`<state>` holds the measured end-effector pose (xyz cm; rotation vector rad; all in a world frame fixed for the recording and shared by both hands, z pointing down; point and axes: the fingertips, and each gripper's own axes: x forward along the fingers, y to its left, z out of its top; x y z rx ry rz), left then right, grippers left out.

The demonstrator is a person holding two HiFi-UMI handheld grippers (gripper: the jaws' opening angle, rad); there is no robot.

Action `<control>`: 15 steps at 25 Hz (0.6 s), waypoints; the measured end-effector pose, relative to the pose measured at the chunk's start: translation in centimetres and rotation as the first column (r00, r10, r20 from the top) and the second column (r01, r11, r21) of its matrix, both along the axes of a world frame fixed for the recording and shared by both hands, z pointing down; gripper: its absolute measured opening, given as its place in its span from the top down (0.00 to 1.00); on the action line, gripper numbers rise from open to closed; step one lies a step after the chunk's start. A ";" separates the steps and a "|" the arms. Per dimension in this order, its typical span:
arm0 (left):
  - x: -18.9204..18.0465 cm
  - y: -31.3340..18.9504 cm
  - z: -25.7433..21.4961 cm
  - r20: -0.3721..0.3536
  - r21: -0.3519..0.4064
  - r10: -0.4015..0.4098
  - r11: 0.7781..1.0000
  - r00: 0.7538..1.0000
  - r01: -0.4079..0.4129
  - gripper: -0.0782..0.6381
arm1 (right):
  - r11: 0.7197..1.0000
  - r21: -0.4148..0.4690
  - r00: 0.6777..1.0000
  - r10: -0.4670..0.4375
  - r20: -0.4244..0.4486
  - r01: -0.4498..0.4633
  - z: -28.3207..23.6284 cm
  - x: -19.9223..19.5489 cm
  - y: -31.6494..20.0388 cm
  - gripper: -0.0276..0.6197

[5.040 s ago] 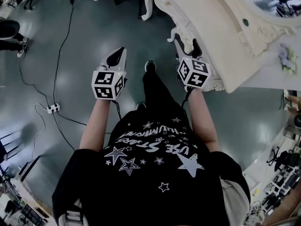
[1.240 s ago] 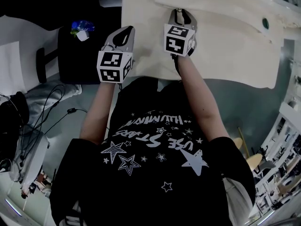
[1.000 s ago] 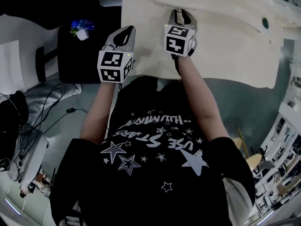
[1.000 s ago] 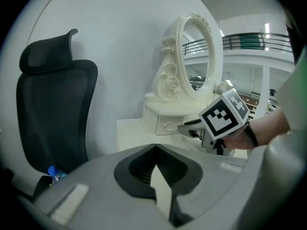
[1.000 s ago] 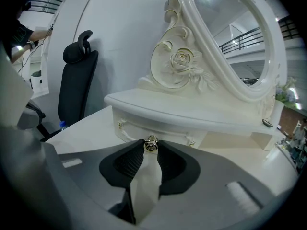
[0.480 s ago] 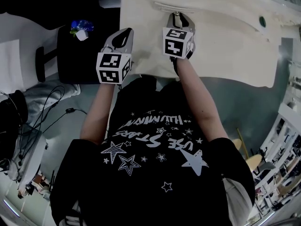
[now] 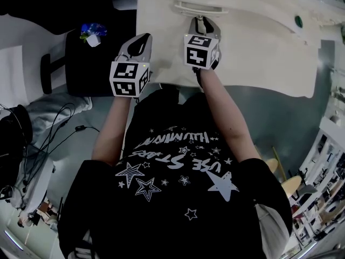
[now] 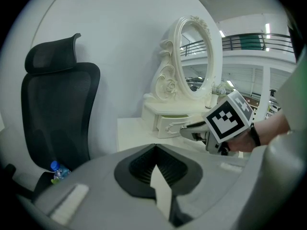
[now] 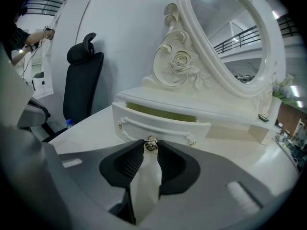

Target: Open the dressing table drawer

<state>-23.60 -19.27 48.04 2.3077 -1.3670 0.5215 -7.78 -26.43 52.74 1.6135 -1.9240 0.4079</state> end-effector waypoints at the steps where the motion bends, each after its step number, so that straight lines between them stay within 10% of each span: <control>1: 0.0 0.1 0.1 0.000 0.000 0.000 1.000 1.000 0.000 0.89 | 1.000 0.002 1.000 -0.001 0.001 0.001 0.0 0.0 0.1 0.77; 15: 0.1 1.3 0.6 -0.002 -0.004 0.001 1.000 1.000 -0.002 0.89 | 1.000 -0.004 1.000 0.002 0.010 -0.002 0.4 -0.1 1.8 0.77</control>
